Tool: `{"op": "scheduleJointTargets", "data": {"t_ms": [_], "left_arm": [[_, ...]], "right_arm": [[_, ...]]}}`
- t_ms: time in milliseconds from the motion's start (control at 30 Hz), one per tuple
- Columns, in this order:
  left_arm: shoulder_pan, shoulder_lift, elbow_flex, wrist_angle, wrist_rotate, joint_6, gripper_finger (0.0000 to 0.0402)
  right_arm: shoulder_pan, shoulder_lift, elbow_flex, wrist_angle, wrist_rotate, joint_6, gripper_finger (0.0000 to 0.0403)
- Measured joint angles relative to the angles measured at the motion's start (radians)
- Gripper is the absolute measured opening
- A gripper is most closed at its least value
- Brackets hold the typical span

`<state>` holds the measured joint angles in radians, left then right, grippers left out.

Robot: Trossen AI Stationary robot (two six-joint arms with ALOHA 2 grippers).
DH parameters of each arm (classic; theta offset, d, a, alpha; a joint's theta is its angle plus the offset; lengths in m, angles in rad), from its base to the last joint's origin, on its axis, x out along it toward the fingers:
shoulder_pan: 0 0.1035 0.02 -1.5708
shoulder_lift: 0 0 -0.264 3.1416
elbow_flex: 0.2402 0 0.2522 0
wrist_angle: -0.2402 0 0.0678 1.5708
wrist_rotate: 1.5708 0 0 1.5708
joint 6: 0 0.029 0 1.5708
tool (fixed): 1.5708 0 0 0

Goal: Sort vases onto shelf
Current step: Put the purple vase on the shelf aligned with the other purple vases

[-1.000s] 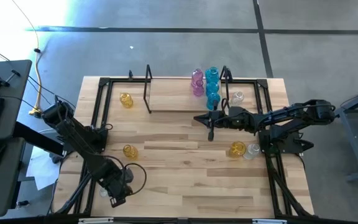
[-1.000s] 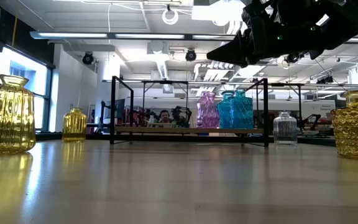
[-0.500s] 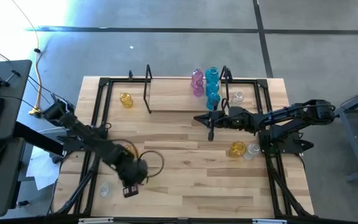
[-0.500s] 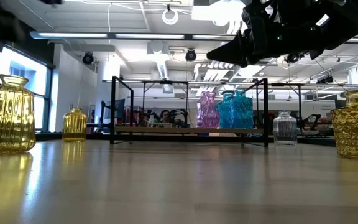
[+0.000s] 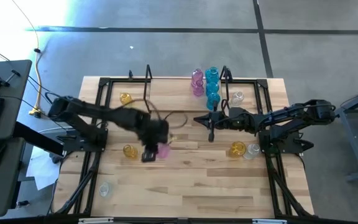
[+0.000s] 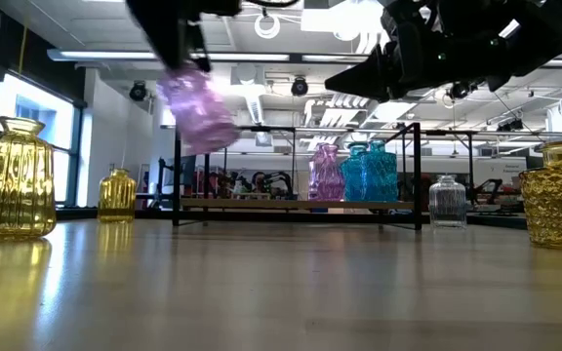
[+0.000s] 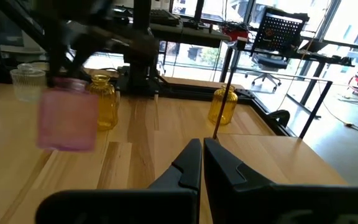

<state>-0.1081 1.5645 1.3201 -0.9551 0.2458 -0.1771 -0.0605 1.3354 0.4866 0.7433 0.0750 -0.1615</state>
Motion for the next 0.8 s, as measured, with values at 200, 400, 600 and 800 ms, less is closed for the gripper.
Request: {"op": "scheduleJointTargets", "data": {"t_ms": [200,400,600,800], "left_arm": [[0.132,0.11,0.099,-0.027,-0.03,0.341,0.0014],[0.195,0.253,0.207,-0.069,-0.086,0.626,0.0014],[0.203,0.352,0.28,-0.096,-0.218,0.828,0.0014],[0.202,0.389,0.292,-0.105,-0.23,0.898,0.0014]], "right_arm": [[0.0,-0.002,0.0,-0.003,0.0,-0.004,0.0],[0.0,-0.002,0.0,-0.02,0.0,-0.004,0.0],[0.0,-0.002,0.0,-0.036,0.0,-0.004,0.0],[0.0,-0.002,0.0,-0.046,0.0,-0.004,0.0]]}}
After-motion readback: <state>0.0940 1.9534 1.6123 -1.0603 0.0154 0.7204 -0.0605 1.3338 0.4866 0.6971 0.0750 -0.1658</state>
